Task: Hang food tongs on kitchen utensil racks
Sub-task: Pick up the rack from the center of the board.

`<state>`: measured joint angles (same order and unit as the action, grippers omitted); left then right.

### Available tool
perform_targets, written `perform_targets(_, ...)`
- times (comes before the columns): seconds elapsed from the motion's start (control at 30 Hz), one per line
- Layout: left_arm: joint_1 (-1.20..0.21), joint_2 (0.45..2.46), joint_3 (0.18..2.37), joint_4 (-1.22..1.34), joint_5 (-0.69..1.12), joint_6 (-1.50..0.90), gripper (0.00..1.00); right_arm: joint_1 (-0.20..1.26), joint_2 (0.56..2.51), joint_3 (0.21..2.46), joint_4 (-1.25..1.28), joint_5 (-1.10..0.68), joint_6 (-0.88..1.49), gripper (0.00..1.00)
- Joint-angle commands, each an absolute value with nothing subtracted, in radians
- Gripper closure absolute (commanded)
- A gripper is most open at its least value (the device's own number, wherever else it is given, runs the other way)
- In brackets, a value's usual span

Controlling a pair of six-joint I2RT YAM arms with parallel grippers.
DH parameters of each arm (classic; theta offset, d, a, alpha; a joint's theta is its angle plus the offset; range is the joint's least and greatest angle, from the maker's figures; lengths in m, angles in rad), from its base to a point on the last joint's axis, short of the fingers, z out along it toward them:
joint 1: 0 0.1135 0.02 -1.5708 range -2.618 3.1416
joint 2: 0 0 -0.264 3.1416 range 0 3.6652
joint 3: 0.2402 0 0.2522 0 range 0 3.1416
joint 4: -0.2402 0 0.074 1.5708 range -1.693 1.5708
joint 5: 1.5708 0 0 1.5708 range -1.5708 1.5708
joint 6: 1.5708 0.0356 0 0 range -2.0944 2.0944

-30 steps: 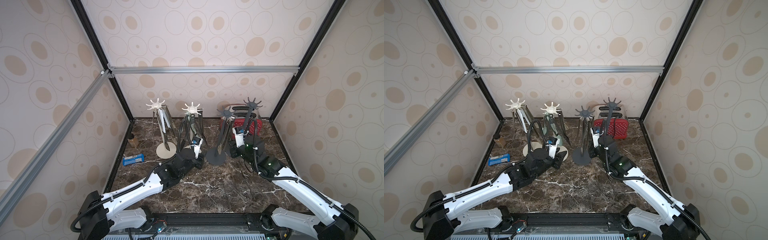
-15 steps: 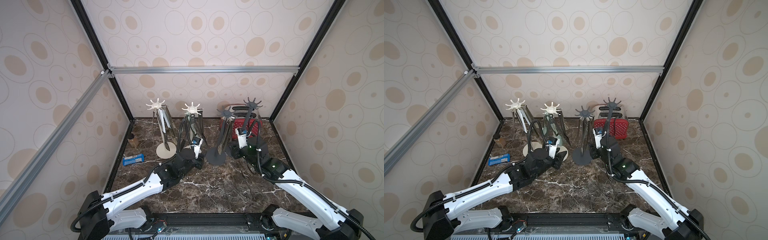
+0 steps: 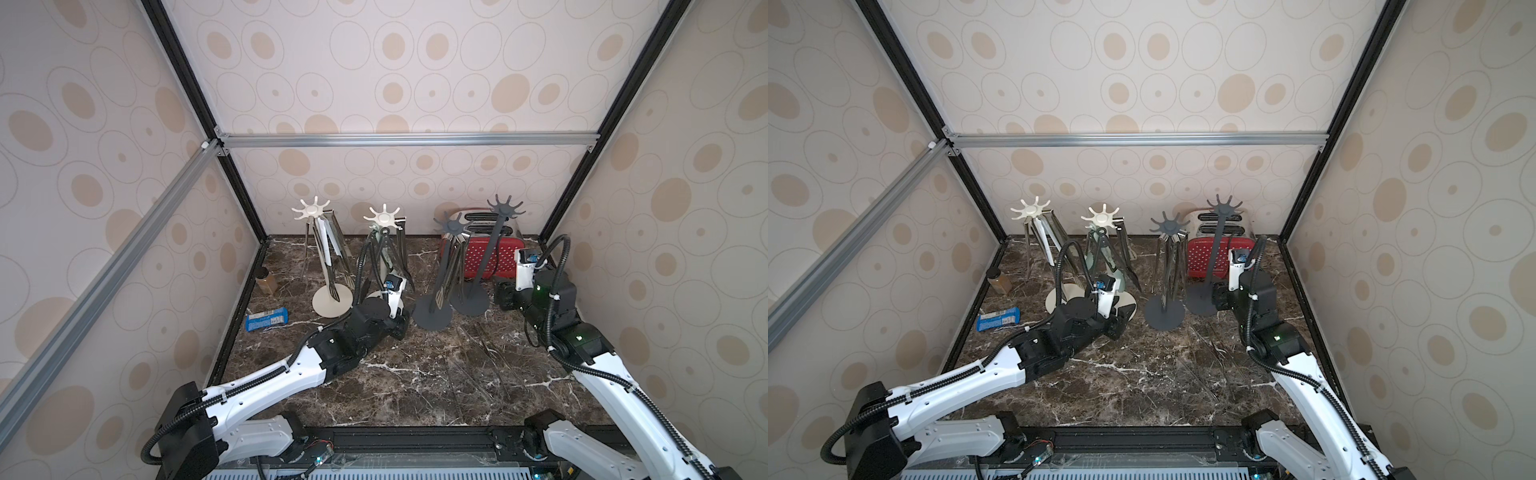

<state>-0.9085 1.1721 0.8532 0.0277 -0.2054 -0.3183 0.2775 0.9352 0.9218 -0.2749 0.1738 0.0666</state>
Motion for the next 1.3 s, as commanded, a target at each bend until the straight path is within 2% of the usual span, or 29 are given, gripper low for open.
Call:
perform_targets(0.0,-0.897,1.148,0.851,0.023,-0.198,-0.333,0.48,0.232,1.007,0.948,-0.210,0.053,0.057,0.30)
perform_targets(0.13,-0.898,1.139,0.848,0.020,-0.201,-0.332,0.48,0.222,1.102,0.959,-0.080,0.061,0.051,0.29)
perform_targets(0.4,-0.897,1.121,0.840,0.012,-0.206,-0.327,0.47,0.215,1.230,0.938,0.194,0.205,0.088,0.28)
perform_targets(0.73,-0.898,1.092,0.822,0.006,-0.222,-0.328,0.47,0.213,1.325,0.923,0.366,0.210,0.068,0.31)
perform_targets(1.13,-0.898,1.077,0.812,0.002,-0.222,-0.327,0.47,0.213,1.405,0.951,0.449,0.184,0.025,0.56)
perform_targets(1.27,-0.898,1.068,0.809,0.001,-0.225,-0.327,0.47,0.213,1.410,0.953,0.464,0.173,0.025,0.77)
